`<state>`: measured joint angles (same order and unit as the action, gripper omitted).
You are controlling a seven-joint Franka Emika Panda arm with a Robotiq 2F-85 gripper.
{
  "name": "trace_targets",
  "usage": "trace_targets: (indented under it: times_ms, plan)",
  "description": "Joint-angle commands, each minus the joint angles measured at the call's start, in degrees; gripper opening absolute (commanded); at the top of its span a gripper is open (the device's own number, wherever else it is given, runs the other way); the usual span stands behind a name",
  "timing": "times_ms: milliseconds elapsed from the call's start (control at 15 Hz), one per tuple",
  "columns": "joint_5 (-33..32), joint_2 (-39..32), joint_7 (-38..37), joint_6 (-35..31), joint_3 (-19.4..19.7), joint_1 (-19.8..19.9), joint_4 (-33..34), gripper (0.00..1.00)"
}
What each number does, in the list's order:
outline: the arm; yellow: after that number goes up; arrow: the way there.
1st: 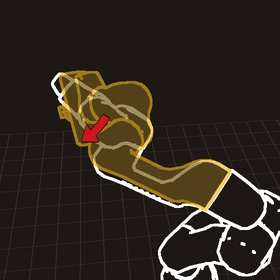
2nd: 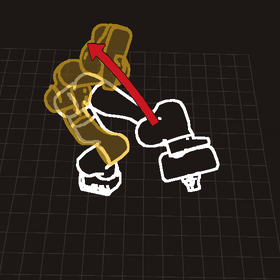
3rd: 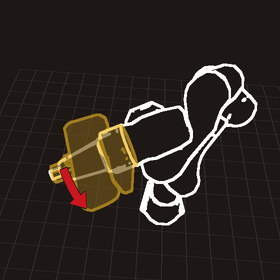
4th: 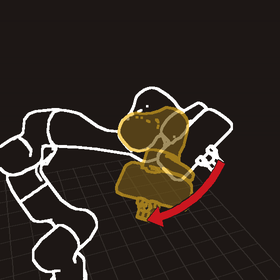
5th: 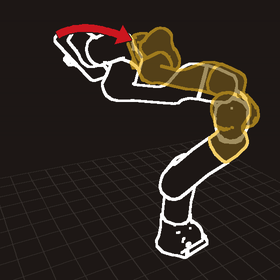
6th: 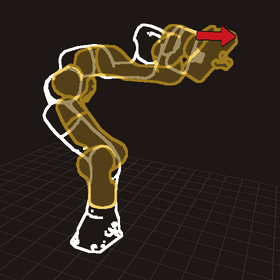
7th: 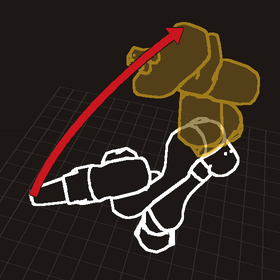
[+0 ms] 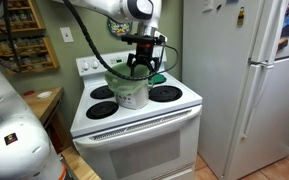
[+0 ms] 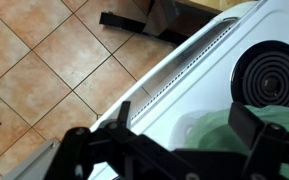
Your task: Open the waste bin lid
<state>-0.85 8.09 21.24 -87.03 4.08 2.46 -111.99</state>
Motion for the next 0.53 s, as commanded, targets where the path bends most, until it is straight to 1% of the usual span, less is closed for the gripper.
trace_targets:
  times_ms: [0, 67, 200, 267, 467]
  plan:
    - [-3.3, 1.3, -2.2, 4.1, -3.9, -3.2, 0.5, 1.00]
    - [-3.3, 1.6, -2.4, 5.5, -4.7, -3.8, 0.6, 1.00]
    - [-3.5, 2.9, -1.2, 6.4, -6.0, -5.2, -0.6, 1.00]
    - [-2.5, 1.0, -1.8, 4.9, -5.2, -4.6, 0.9, 1.00]
    - [-2.8, 1.7, -1.8, 5.8, -6.0, -5.5, 0.8, 1.00]
